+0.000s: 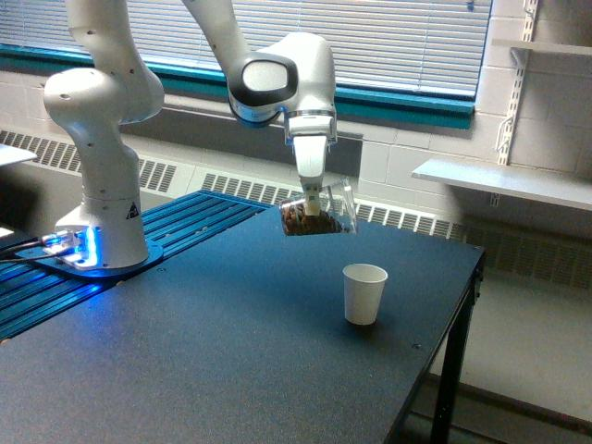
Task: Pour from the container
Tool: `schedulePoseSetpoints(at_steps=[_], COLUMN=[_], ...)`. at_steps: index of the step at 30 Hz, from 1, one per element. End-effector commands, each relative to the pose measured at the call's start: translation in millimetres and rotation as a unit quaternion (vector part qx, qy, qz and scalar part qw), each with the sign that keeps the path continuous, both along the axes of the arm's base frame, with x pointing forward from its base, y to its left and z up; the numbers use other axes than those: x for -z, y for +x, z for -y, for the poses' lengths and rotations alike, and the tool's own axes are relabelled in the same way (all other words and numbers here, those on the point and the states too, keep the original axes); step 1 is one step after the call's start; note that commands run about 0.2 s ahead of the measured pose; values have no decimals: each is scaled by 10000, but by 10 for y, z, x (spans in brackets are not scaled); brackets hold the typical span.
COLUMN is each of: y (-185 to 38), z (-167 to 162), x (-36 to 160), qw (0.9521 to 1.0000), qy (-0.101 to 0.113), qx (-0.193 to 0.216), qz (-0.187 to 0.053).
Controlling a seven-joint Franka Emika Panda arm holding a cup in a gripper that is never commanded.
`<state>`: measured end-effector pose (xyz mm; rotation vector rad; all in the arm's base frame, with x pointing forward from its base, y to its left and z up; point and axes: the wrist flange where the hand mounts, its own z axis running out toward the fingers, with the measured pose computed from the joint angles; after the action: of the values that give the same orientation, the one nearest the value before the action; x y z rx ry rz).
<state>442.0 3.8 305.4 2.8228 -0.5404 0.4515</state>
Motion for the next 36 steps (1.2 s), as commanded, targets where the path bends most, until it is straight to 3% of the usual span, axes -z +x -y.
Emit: schedulePoseSetpoints(at_steps=[1,14,36], y=[37,3,-137], z=[-44,-99,-276], x=[-32,-4,209], qw=[9998,9994,9971], qy=[-74,-198,-98], qx=[179,228,717], qz=[-12,-147,-223])
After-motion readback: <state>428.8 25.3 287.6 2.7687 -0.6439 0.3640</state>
